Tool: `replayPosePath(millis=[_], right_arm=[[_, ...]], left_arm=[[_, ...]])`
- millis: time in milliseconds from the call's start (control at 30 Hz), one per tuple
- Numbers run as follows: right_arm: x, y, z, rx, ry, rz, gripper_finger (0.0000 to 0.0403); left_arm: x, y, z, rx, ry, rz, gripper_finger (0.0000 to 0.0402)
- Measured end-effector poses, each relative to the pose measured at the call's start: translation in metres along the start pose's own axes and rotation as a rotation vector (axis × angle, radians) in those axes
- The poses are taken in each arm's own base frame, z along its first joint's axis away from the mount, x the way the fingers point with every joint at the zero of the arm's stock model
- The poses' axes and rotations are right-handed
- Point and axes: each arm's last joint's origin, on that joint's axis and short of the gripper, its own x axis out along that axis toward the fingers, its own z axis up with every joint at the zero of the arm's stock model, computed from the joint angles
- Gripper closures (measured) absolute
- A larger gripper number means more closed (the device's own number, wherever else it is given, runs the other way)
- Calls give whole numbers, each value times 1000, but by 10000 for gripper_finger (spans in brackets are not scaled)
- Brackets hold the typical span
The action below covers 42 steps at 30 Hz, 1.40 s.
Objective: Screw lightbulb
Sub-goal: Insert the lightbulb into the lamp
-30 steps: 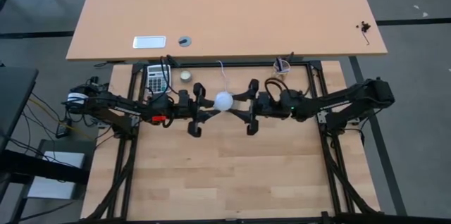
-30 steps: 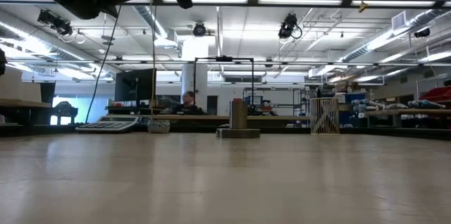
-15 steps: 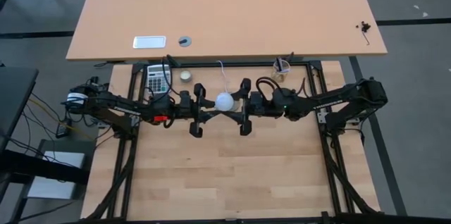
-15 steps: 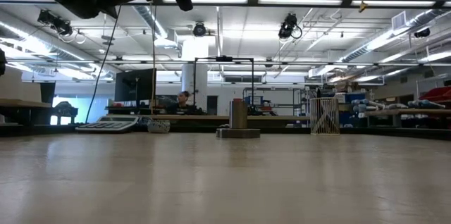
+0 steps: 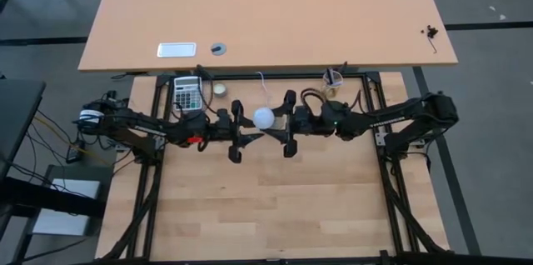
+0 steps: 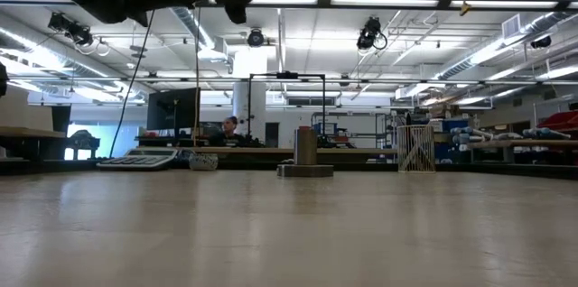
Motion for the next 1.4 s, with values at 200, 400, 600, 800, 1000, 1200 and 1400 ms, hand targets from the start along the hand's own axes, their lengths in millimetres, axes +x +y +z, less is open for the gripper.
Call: replayPosePath(millis=[200,400,600,800,1000,1200,1400], right_arm=[[-2,0,4,7,7,5,176],[-6,0,5,33,56,8,176],[-7,5,6,39,68,23,176],[-7,7,5,66,72,38,176],[-8,8,5,83,80,40,176],[-7,8,5,83,74,40,176],[-7,8,6,84,67,40,176]], left_arm=[[2,1,-3,21,63,-3,236],[0,1,6,24,18,-3,220],[-4,2,23,24,-34,-7,208],[6,2,31,16,34,-26,188],[14,2,43,20,28,-42,170],[15,2,45,20,25,-40,164],[15,2,47,20,11,-39,164]])
